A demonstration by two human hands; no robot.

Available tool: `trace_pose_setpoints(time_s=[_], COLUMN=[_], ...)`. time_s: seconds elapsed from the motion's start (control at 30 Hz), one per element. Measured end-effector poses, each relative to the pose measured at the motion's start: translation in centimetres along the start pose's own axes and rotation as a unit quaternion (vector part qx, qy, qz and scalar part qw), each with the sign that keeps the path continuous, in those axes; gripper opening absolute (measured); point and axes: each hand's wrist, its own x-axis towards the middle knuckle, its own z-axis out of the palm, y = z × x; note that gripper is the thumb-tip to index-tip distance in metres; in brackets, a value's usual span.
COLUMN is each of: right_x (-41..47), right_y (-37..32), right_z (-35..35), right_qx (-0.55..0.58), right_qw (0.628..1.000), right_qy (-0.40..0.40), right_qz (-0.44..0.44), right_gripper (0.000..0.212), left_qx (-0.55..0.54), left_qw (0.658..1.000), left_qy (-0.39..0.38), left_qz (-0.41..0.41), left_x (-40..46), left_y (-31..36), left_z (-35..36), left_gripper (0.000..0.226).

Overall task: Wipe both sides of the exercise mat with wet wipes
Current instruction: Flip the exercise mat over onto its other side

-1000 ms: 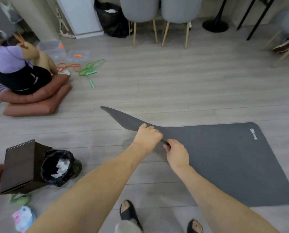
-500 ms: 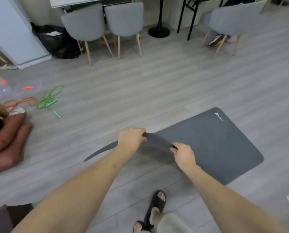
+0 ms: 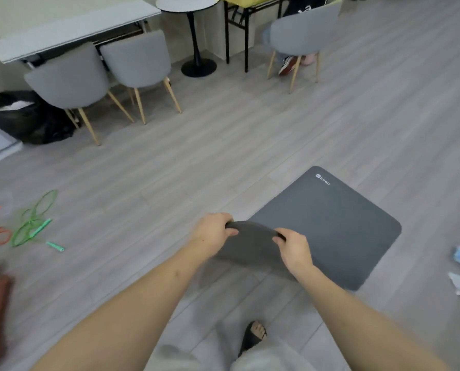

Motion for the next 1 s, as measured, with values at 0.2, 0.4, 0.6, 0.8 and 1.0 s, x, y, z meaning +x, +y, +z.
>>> trace_pose_setpoints(time_s=[0.2,0.4,0.6,0.8,1.0], right_x=[-0.5,-4.6,-13.5,-21.4,-25.4], right_y=[0.7,-0.6,-5.6,-10.6,-12.3], right_z=[-0.1,2.3,8.9,14.6,16.4], right_qx=[0.015,0.021,0.058,0.1,0.158], right_qw=[0.995,0.973,0.935,0.907,0.876], right_qy=[0.081,0.175,0.23,0.249,0.296], right_qz=[0.064,0.15,0.264,0.325,0.348], right_gripper=[0.024,0.033,0.029,0.032,0.038], left_qx=[0.035,0.077,0.051,-0.011,-0.143], left_qw=[0.993,0.968,0.928,0.912,0.912], left_qy=[-0.045,-0.084,-0.152,-0.211,-0.259], left_qz=[0.1,0.223,0.335,0.352,0.282], left_x=[4.4,7.8,7.7,3.5,0.6], left_y=[1.7,1.8,1.4,2.6,5.5], left_z=[-1.1,-1.1,-1.0,0.2,4.1], left_gripper=[0.018,0.021,0.023,0.023,0.031])
